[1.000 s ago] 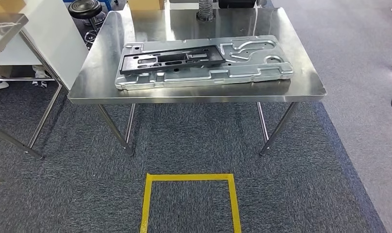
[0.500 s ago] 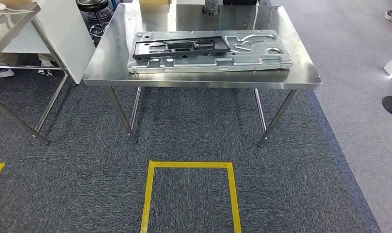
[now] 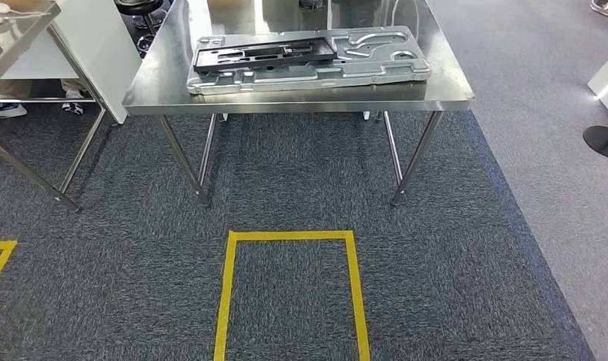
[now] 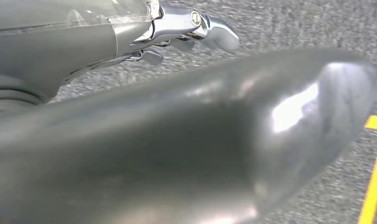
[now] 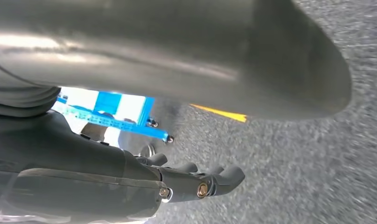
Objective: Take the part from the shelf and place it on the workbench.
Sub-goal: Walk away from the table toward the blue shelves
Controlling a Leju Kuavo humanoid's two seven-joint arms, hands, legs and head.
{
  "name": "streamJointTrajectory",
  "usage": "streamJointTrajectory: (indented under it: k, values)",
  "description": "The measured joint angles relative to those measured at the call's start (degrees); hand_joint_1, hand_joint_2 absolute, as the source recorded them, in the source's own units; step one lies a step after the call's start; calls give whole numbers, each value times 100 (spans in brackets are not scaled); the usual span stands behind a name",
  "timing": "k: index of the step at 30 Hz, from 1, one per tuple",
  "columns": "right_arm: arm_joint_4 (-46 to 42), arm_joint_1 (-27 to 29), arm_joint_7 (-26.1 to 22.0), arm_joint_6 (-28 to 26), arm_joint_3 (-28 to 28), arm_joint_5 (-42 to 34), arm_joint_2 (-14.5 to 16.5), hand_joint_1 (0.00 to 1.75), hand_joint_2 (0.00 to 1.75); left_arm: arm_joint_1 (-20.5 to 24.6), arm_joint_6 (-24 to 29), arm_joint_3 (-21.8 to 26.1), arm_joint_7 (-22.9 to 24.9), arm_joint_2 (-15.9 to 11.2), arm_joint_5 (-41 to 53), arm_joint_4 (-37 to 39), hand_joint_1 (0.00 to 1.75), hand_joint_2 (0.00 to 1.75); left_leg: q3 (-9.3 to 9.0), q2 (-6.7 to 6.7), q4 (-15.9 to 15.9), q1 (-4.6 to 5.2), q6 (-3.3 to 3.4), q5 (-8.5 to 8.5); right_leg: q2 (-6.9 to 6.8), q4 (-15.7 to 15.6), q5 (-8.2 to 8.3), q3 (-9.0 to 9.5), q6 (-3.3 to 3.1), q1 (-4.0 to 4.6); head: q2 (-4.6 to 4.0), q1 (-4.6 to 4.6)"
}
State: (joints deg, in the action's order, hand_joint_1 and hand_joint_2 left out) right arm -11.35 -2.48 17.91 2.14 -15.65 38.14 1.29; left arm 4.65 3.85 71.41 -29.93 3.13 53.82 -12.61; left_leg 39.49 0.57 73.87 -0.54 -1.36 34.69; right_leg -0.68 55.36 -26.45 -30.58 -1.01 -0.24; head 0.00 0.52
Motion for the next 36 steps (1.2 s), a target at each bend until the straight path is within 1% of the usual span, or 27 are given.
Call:
streamJointTrajectory:
  k: [1, 2, 3, 4, 6, 7, 9, 10, 11, 12, 14, 15, 16, 17, 19, 20, 21, 25, 26, 28, 29, 30, 31, 32, 33, 35, 36]
  values:
    - [2, 2, 0, 1, 0, -1, 1, 0, 0, 1, 0, 0, -1, 0, -1, 0, 0, 0, -86, -1, 87, 0, 6, -90, 1, 26, 66, -112, 6, 8, 0, 1]
    - [4, 2, 1, 2, 0, -4, 1, 0, 0, 2, 0, 0, -1, 0, -1, 0, 0, 0, -270, -1, -36, 0, 21, -257, 3, 57, 125, -217, 15, 12, 0, 1]
    - [6, 1, 1, 3, 0, -10, 2, 0, 0, 7, 0, -1, -1, 0, -1, 0, 0, 0, -549, -2, -342, 0, 43, -410, 5, 91, 180, -314, 28, 15, 0, 1]
    - [8, -1, 0, 4, 0, -16, 5, 0, 0, 16, 0, -1, -2, -1, -1, 0, 0, 0, -908, -5, -799, 8, 71, -456, 8, 129, 229, -397, 48, 26, 0, 2]
    - [10, -1, -3, 4, 0, -28, 11, 0, 0, 41, 3, -2, -3, -3, -2, 0, 0, 0, -1445, -8, -1617, 32, 124, -335, 1, 178, 326, -497, 103, 41, 0, -3]
    - [11, -2, -10, 2, -1, -34, 14, 0, 0, 49, 6, -2, 0, -3, -7, 0, 0, 0, -1556, -9, -1838, 47, 149, -261, -5, 181, 372, -521, 137, 41, 0, -3]
    - [12, 1, -48, -18, -7, -46, 12, 0, 0, 37, 23, -2, 19, -1, -17, 0, 0, 0, -1512, 4, -1920, 47, 214, -302, -8, 170, 444, -547, 206, 24, 0, -6]
    - [12, 4, -75, -37, -11, -49, 12, 0, 0, 29, 37, -1, 39, 0, -26, 0, 0, 0, -1474, 12, -1934, 39, 257, -352, 2, 218, 377, -576, 236, 13, -1, -9]
    - [13, 9, -105, -67, -15, -46, 12, 0, 0, 24, 54, -1, 66, 1, -37, 0, 0, 0, -1428, 20, -1950, 29, 294, -416, 15, 373, 201, -633, 264, 3, -1, -23]
    - [16, 16, -128, -112, -17, -36, 12, 0, 0, 25, 72, 1, 101, 2, -52, 0, 0, 0, -1370, 26, -1955, 24, 320, -478, 28, 650, -64, -726, 287, -15, -1, -31]
    - [22, 23, -149, -211, -19, -5, 13, 0, 0, 23, 95, 5, 178, 2, -85, 0, 0, 0, -1232, 26, -1942, 34, 338, -581, 38, 1421, -584, -954, 333, -34, -1, -51]
    - [25, 25, -149, -235, -20, -1, 12, 0, 0, 18, 99, 8, 212, 2, -95, 0, 0, 0, -1165, 27, -1926, 38, 334, -622, 39, 1712, -675, -1009, 349, -42, -2, -50]
    - [26, 25, -156, -220, -28, -26, 12, 0, 44, 13, 100, 9, 243, 2, -98, 0, 0, 0, -1103, 28, -1905, 40, 327, -656, 39, 1814, -645, -967, 356, -47, -1, -50]
    - [27, 28, -179, -169, -52, -84, 10, 0, 87, 11, 99, 10, 274, 2, -97, 0, 0, 0, -1047, 29, -1880, 40, 317, -682, 38, 1661, -528, -794, 353, -51, -2, -51]
    - [27, 28, -265, -45, -134, -230, 7, 0, 175, 11, 98, 11, 327, 3, -95, 0, 0, 0, -972, 28, -1832, 43, 288, -717, 38, 801, -304, -175, 315, -49, -2, -52]
    - [27, 26, -317, -4, -180, -288, 5, 0, 175, 13, 98, 11, 350, 4, -97, 0, 0, 0, -949, 28, -1816, 50, 266, -735, 38, 397, -245, 88, 283, -38, -2, -48]
    - [27, 26, -359, 19, -217, -322, 5, 0, 175, 16, 98, 11, 362, 4, -99, 0, 0, 0, -938, 28, -1804, 59, 240, -751, 38, 133, -229, 243, 250, -25, -2, -45]
    - [27, 29, -486, 96, -334, -372, 5, 0, 175, 24, 98, 14, 396, 0, -111, 0, 0, 0, -879, 18, -1734, 65, 120, -743, 32, -36, -185, 253, 106, -26, -1, -37]
    - [27, 29, -506, 104, -353, -377, 4, 0, 175, 22, 98, 17, 409, -1, -115, 0, 0, 0, -813, 9, -1586, 60, 90, -629, 26, -58, -159, 244, 68, -38, -1, -31]
    - [28, 29, -521, 107, -391, -386, 3, 0, 175, 16, 96, 25, 438, 1, -119, 0, 0, 0, -527, -6, -913, 32, 31, -227, 17, -66, -125, 213, 13, -36, -1, -19]
    - [30, 31, -519, 105, -413, -399, 3, 0, 175, 10, 92, 31, 455, 2, -120, 0, 0, 44, -347, -8, -489, 14, 0, -36, 16, -55, -116, 189, -1, -28, -1, -16]
    - [32, 34, -509, 105, -436, -419, 4, 0, 131, 4, 89, 37, 475, 2, -123, 0, 0, 87, -213, -8, -167, -7, -34, 69, 17, -39, -112, 167, -9, -24, -1, -17]
    - [36, 37, -498, 107, -458, -441, 4, 0, 87, -1, 85, 42, 497, 2, -127, 0, 0, 131, -173, -8, -49, -30, -67, 57, 21, -19, -112, 151, -12, -23, -1, -16]
    - [38, 39, -487, 110, -481, -462, 5, 0, 44, -5, 83, 46, 522, 2, -130, 0, 0, 175, -247, -8, -175, -56, -98, -65, 28, 4, -117, 139, -10, -27, -1, -16]
    - [40, 40, -486, 113, -502, -477, 6, 0, 0, -5, 86, 48, 548, 2, -133, 0, 0, 175, -428, -7, -520, -86, -128, -266, 35, 33, -128, 133, -4, -34, -1, -16]
    - [40, 37, -507, 110, -556, -501, 4, 0, 0, 2, 100, 50, 592, 7, -134, 1, 0, 175, -828, -19, -1325, -135, -166, -556, 53, 123, -172, 101, 35, -23, 0, -4]
    - [40, 34, -528, 104, -582, -515, 1, 0, 0, 6, 107, 52, 607, 9, -134, 1, 0, 175, -937, -26, -1568, -144, -142, -604, 61, 168, -191, 73, 56, -6, -1, -3]
